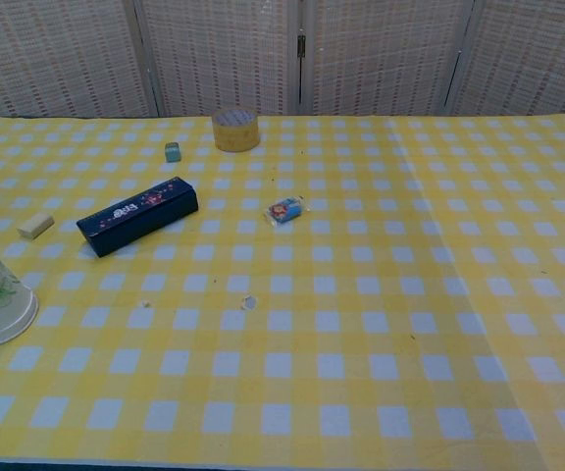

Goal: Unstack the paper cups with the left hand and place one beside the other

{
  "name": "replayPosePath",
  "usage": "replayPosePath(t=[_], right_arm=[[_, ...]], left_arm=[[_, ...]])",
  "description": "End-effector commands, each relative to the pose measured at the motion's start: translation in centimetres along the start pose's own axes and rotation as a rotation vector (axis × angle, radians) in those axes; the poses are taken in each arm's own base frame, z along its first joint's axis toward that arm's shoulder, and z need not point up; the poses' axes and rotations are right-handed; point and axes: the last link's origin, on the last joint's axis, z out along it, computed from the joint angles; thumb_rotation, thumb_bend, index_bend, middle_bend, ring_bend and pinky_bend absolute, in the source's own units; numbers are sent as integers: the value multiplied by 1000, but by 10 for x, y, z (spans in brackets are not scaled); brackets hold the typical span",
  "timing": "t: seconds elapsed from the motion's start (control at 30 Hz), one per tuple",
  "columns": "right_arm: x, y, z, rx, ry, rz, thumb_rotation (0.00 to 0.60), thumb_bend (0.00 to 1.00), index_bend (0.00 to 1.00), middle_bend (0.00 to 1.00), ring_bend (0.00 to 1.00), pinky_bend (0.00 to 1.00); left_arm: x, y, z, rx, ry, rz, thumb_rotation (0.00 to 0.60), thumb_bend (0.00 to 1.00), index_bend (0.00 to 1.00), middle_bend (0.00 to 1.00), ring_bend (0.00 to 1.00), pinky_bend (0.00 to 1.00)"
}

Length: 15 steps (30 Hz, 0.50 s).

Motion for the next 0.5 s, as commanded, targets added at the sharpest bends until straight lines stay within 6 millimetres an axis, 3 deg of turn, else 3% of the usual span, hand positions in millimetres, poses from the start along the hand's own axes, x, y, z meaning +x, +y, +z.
replayPosePath(t=[0.03, 0.3, 0.5], right_arm=[[1, 0, 1, 1, 1, -2, 600, 405, 0, 0, 81, 0], [4, 0, 1, 1, 2, 3, 600, 405, 0, 0, 79, 4], [10, 0, 3, 2, 23, 0, 600, 406, 0, 0, 78, 5]], left_arm=[[0, 0, 0, -2, 4, -2, 600, 260, 0, 0, 12, 0], [-2, 5, 3, -34, -4, -13, 600, 271, 11, 0, 16, 0], [3, 21, 15, -133, -27, -15, 600, 274, 44, 1, 21, 0]])
